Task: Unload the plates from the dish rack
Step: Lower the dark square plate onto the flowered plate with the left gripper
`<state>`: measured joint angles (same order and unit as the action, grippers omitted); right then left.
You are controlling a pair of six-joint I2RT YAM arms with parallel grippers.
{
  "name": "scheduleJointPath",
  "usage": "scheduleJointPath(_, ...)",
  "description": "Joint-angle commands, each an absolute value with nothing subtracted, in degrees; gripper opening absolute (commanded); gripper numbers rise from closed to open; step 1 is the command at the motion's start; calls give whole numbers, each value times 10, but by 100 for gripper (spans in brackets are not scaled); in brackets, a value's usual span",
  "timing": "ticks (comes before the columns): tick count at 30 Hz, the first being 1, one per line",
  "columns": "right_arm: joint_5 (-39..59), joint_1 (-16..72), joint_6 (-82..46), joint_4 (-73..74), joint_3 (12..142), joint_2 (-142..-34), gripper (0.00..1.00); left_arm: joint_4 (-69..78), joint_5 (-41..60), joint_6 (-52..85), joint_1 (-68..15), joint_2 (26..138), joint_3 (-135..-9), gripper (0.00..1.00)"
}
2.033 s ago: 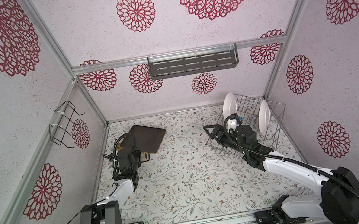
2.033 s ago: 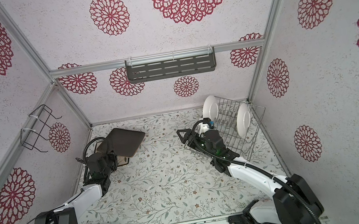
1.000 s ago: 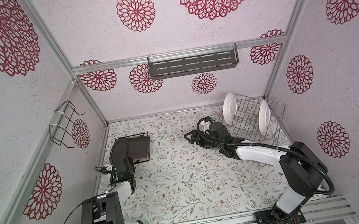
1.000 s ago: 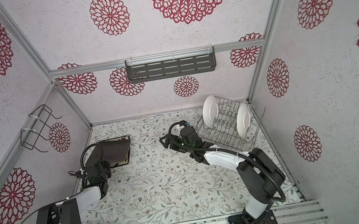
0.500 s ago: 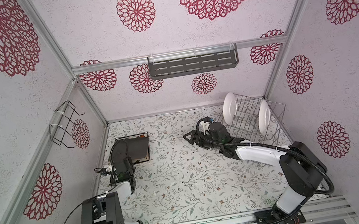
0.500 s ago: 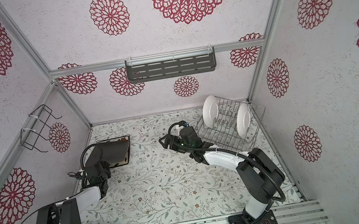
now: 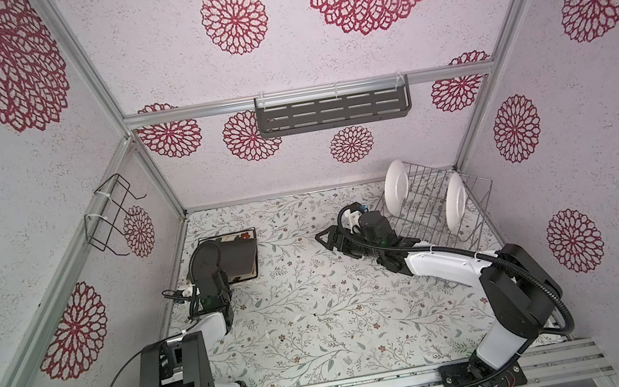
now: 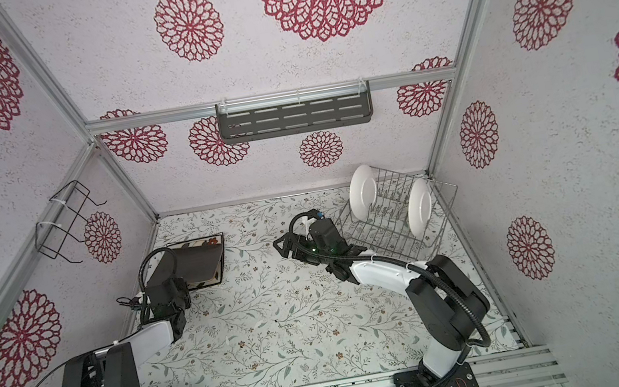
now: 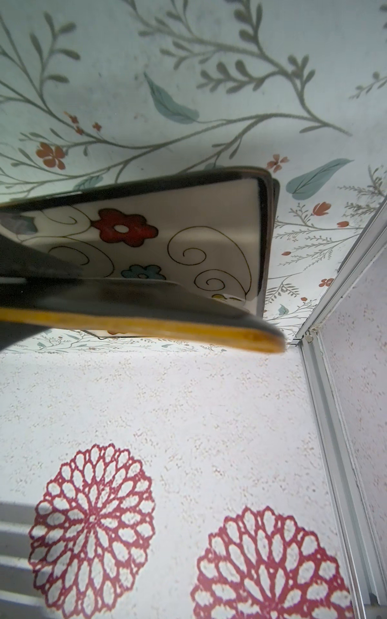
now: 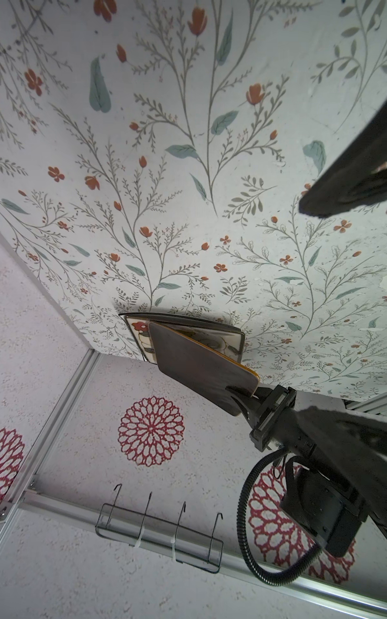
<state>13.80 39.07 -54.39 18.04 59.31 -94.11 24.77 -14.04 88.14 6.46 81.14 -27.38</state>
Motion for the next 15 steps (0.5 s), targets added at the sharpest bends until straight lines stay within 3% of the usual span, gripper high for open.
scheduleJointPath(1,148,394,-527,185,615,-940,93,318,-146,886,70,800,-307,8)
scheduleJointPath(8,149,395,-527,184,620,-942,93,313,-140,891,70,799,-309,22)
scheduleJointPath(15,154,394,-526,182,622,-943,93,268,-126,888,69,795,-322,30)
